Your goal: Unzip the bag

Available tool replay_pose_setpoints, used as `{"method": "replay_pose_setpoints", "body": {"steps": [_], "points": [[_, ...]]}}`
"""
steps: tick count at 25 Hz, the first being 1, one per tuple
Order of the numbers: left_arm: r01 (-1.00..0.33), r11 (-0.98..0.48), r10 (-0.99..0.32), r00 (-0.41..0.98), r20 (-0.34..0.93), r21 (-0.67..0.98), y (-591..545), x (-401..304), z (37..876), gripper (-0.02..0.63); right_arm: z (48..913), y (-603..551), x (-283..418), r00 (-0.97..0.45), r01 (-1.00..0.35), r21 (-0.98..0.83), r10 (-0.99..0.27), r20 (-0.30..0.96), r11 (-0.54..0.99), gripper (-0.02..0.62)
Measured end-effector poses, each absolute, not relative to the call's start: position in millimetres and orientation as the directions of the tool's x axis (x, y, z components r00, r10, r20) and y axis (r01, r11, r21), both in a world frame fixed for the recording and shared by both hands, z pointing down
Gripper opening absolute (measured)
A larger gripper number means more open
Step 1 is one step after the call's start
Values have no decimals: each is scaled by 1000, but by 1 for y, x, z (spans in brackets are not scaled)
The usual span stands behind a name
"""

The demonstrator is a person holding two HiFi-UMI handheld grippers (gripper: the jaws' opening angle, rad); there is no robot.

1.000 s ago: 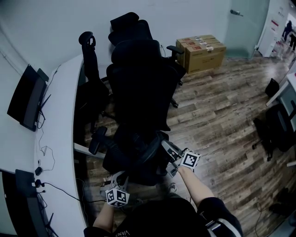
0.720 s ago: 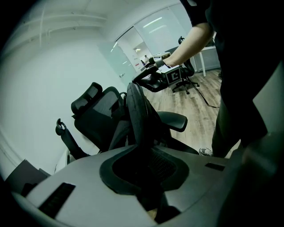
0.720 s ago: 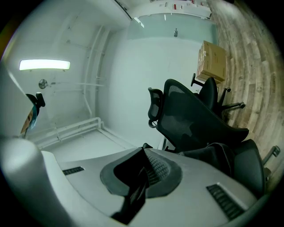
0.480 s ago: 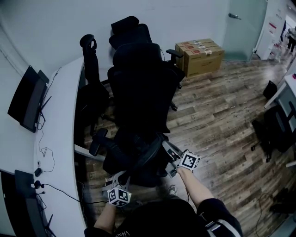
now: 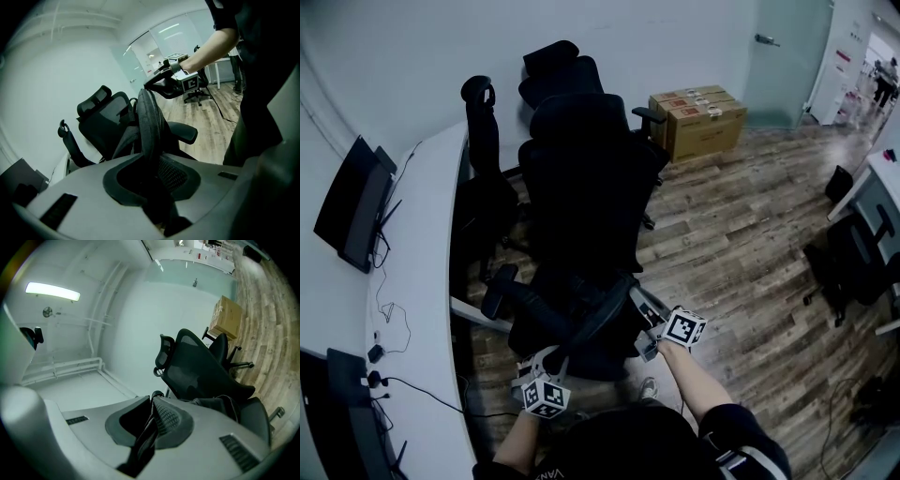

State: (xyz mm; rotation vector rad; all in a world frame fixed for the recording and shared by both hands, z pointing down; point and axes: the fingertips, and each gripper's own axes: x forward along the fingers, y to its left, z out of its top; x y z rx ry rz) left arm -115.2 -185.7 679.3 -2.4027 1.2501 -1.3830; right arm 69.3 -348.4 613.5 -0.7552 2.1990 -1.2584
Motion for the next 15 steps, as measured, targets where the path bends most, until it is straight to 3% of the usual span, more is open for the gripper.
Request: {"method": "replay_pose_setpoints", "body": {"steps": [15], "points": [[-626,-691,-678,391,622,-360,-173,-122,665,155,603,-300,54,-662,-356,-859,-748,-46,368,55]]}}
